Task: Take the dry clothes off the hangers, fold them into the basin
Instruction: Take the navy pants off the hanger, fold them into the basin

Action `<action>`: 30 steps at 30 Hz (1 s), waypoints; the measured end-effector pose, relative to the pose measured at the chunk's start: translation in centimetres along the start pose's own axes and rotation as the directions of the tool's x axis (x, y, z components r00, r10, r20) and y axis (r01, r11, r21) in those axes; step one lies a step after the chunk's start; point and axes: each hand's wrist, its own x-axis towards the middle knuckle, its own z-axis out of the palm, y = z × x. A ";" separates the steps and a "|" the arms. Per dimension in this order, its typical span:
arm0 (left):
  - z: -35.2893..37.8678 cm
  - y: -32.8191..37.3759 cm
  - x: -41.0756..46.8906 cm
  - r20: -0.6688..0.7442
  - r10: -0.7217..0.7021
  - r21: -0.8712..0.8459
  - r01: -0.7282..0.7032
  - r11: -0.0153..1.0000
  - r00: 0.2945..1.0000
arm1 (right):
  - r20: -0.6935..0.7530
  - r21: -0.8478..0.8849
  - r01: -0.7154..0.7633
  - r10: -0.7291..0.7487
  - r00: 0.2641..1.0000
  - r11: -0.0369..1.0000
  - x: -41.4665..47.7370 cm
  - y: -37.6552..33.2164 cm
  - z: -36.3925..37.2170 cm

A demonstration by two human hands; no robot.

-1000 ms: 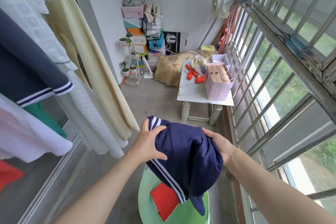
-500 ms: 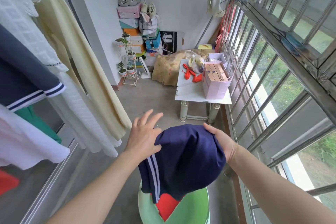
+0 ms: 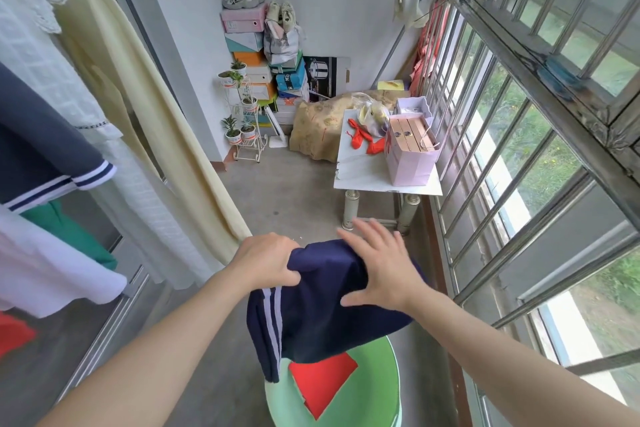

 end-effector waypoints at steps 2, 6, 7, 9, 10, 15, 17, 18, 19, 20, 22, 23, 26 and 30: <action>-0.1 0.2 0.0 0.010 0.028 0.009 -0.028 1.000 1.000 | 0.021 -0.085 0.095 -0.093 0.995 0.992 0.4 -0.8 0.7; 0.3 -0.2 -0.2 0.023 0.027 -0.033 -0.027 0.999 0.999 | 0.021 0.033 0.089 -0.090 0.996 0.995 1.4 0.3 0.2; 0.4 -0.6 -0.4 0.035 0.009 -0.097 -0.005 0.995 0.999 | 0.050 0.095 0.128 -0.133 0.990 0.987 1.6 0.5 0.0; 0.6 -1.4 -0.8 0.095 0.002 -0.360 0.032 0.933 0.996 | 0.101 0.242 0.154 -0.182 0.978 0.958 1.6 1.3 -0.2; 0.5 -1.8 -1.1 0.124 0.017 -0.519 0.050 0.854 0.992 | 0.144 0.343 0.102 -0.160 0.977 0.934 1.6 1.3 -0.7; -0.5 -3.6 -2.2 0.011 -0.125 -0.993 0.026 0.119 0.992 | 0.405 0.795 -0.338 -0.027 0.914 0.503 1.7 1.6 -3.5; 0.6 -3.2 -2.1 0.154 -0.168 -0.933 0.087 -0.350 0.974 | 0.440 0.855 -0.430 0.033 0.897 0.290 2.3 2.0 -4.0; 1.4 -2.7 -2.2 0.251 -0.121 -0.870 0.168 -0.464 0.960 | 0.470 0.855 -0.470 0.054 0.881 0.221 2.5 2.1 -4.3; 2.3 -2.1 -2.2 0.315 -0.064 -0.845 0.249 -0.474 0.947 | 0.508 0.844 -0.508 0.051 0.860 0.170 2.6 2.2 -4.6; 3.1 -1.7 -2.2 0.360 -0.001 -0.841 0.324 -0.433 0.933 | 0.539 0.830 -0.540 0.047 0.841 0.139 2.6 2.3 -4.9; 3.7 -1.2 -2.6 0.414 0.116 -0.854 0.429 -0.293 0.903 | 0.600 0.794 -0.602 0.052 0.798 0.083 2.1 2.6 -5.3; 4.1 -1.3 -2.6 0.415 0.157 -0.868 0.442 -0.225 0.896 | 0.622 0.779 -0.625 0.054 0.781 0.051 1.7 3.1 -5.2; 4.2 -1.2 -2.7 0.384 0.098 -0.913 0.394 -0.109 0.918 | 0.526 0.849 -0.528 0.087 0.846 0.001 0.8 4.0 -5.3; 4.1 -0.9 -2.0 0.296 -0.057 -0.894 0.256 -0.367 0.953 | 0.288 0.957 -0.229 0.475 0.831 -0.180 -0.3 5.0 -4.3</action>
